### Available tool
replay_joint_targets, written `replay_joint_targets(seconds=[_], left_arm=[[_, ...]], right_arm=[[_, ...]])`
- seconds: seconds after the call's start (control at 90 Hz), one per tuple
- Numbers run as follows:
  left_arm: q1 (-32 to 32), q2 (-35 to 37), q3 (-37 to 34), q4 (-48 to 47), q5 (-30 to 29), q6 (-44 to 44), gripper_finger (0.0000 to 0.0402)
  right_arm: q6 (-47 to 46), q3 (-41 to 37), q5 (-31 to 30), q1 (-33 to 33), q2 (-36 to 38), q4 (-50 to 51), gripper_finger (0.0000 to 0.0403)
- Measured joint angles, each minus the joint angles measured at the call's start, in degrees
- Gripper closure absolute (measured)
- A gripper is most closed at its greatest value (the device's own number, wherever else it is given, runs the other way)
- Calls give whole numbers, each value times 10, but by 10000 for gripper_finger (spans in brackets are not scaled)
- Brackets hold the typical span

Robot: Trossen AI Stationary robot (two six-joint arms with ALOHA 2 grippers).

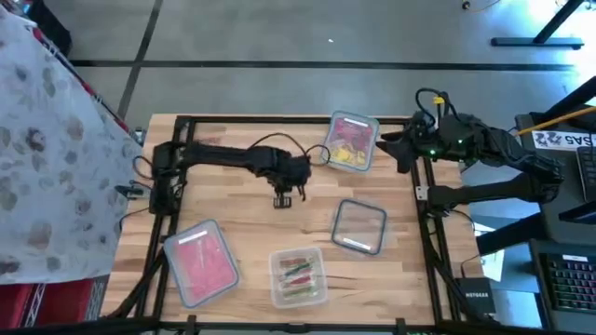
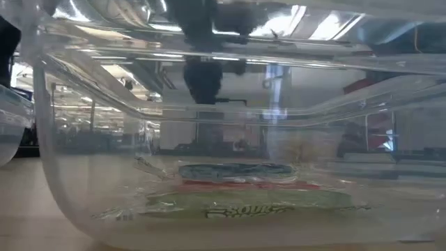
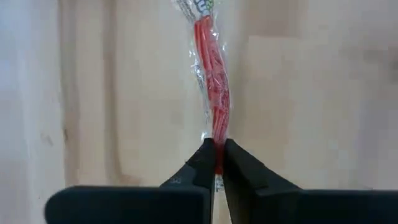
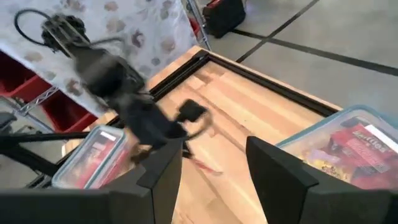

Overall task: Sort candy
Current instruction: Put the red candy stick into the square transparent bin, then close the square transparent bin

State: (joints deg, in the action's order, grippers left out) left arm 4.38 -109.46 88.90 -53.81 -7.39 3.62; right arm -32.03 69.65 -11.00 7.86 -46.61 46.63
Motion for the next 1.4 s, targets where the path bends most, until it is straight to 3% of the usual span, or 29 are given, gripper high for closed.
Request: replay_joint_targets(seconds=[0.078, 0.222, 0.289, 0.5, 0.667, 0.944, 1.278, 1.4], left_arm=[[-35, 35, 0, -7, 61, -29, 401], [-107, 62, 0, 20, 231, -71, 402], [-149, 62, -2, 42, 262, -120, 401], [-283, 35, -2, 152, 207, -265, 375], [-319, -8, -2, 194, 180, -396, 327], [-296, -25, -2, 183, 151, -471, 252], [-239, -16, -2, 177, 127, -448, 245], [-220, -16, -1, 137, 91, -431, 245]], right_arm=[[13, 0, 2, 0, 0, 0, 238], [55, 0, 1, 0, 0, 0, 238], [75, 0, 1, 0, 0, 4, 238], [102, 0, 1, 0, 0, 21, 238], [115, 0, 26, 0, -5, 25, 238], [112, 0, 73, 0, -4, 33, 238], [98, 1, 107, 0, -3, 70, 238], [98, 1, 107, 0, -3, 74, 238]])
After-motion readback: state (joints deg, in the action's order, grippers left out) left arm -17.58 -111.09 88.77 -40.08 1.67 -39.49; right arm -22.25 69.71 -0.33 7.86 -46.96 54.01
